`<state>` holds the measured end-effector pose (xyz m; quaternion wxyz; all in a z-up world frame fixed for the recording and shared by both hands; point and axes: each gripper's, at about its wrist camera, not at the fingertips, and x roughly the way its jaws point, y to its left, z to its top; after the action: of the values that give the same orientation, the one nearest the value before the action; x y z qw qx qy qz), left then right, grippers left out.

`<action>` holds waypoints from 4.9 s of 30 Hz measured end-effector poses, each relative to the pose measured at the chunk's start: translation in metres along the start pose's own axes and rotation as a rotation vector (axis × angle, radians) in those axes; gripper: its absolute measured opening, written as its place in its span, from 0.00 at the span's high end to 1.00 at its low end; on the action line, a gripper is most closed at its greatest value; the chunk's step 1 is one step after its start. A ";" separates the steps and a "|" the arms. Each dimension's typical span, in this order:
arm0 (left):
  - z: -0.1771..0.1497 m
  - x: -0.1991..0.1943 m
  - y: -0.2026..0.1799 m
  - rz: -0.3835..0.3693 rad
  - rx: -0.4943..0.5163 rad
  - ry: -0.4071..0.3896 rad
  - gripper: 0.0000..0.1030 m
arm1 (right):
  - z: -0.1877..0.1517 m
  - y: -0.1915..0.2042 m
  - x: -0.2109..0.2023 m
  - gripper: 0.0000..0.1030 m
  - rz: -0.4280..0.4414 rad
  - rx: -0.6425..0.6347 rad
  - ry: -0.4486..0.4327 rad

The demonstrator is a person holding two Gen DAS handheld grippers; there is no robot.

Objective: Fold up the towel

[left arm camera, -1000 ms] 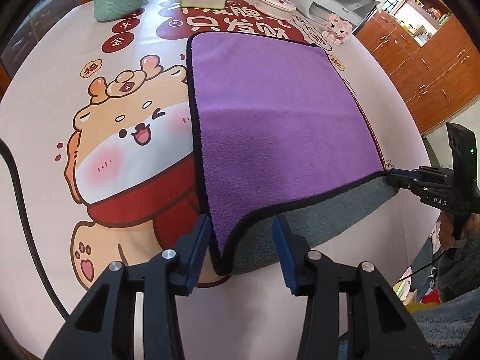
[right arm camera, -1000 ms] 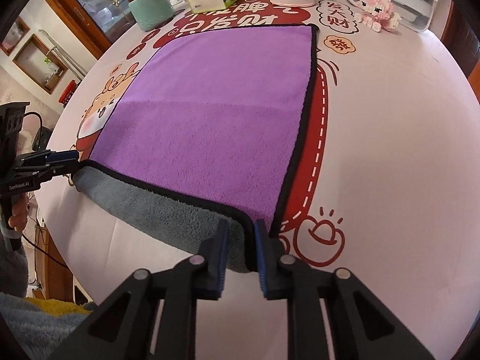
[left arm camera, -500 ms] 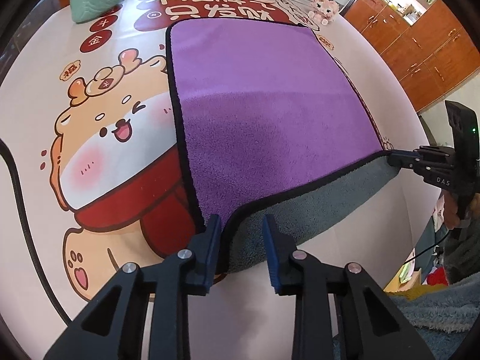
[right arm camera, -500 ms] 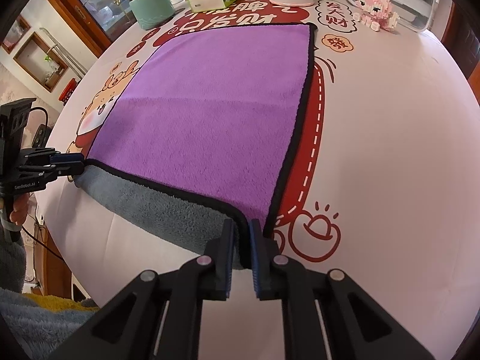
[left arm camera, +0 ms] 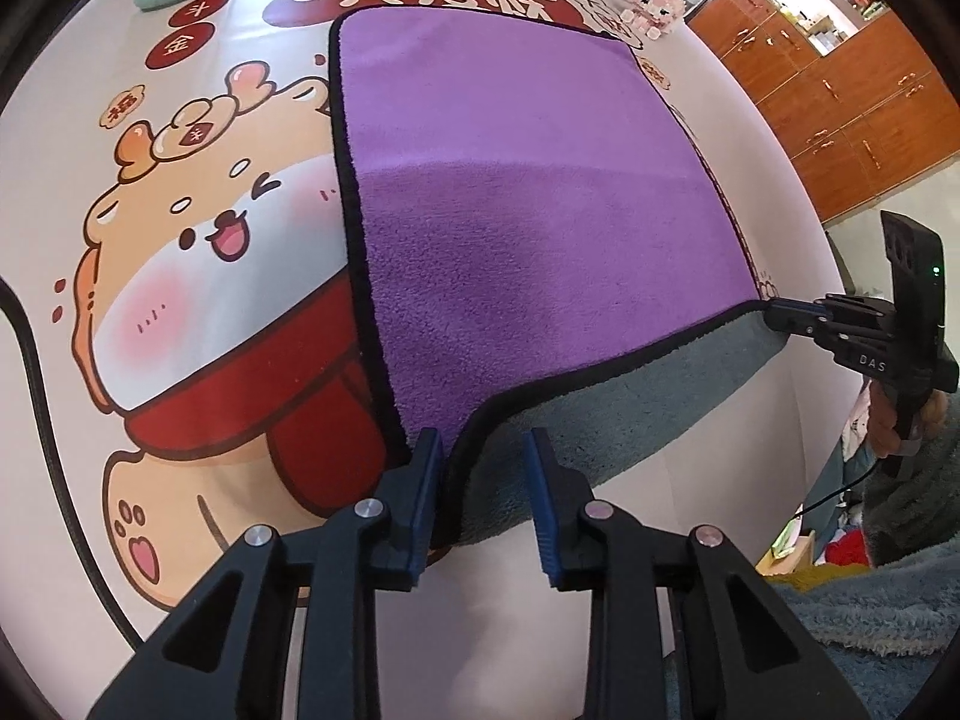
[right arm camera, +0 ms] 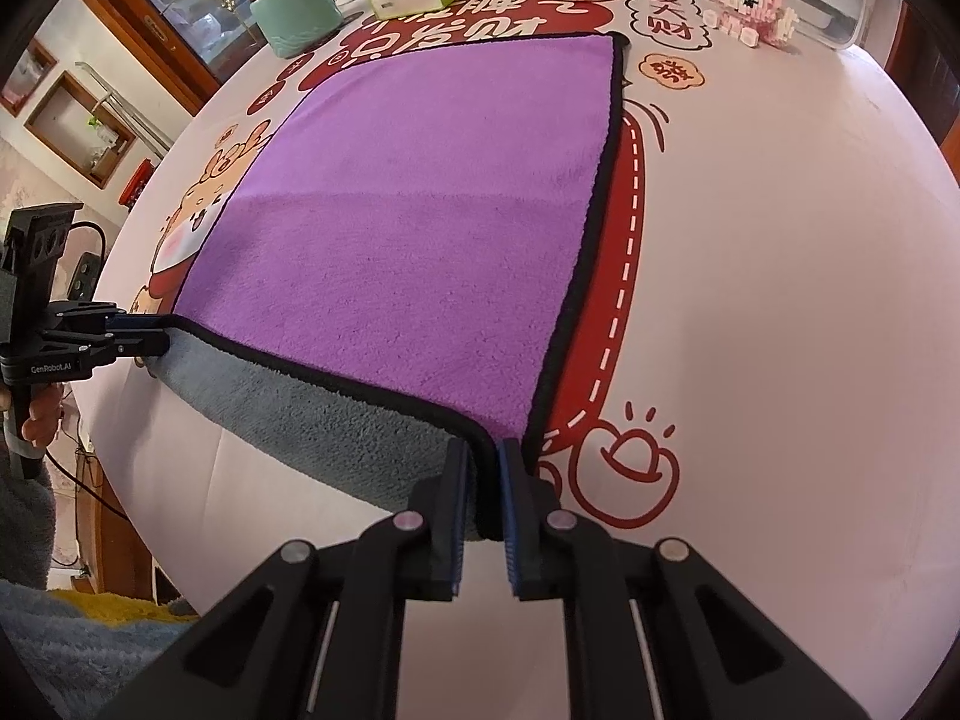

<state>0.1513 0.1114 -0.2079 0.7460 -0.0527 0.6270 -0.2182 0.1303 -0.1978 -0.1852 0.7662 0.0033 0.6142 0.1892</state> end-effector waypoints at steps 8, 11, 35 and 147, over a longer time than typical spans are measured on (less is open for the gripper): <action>0.002 0.002 -0.011 0.053 0.046 0.017 0.92 | 0.000 0.001 -0.004 0.90 0.008 -0.024 -0.005; 0.003 0.000 -0.011 0.071 0.047 0.015 0.94 | 0.001 0.002 -0.007 0.90 0.010 -0.023 -0.017; 0.111 -0.060 -0.016 0.343 0.043 -0.256 0.95 | 0.100 0.007 -0.057 0.95 -0.137 -0.044 -0.285; -0.025 -0.144 -0.122 0.371 -0.124 -0.442 0.00 | -0.016 0.101 -0.129 0.49 -0.215 0.182 -0.359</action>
<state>0.0784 0.0635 -0.0387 0.8869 -0.0288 0.4605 -0.0224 0.0642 -0.1451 -0.0440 0.8754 0.0407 0.4795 0.0466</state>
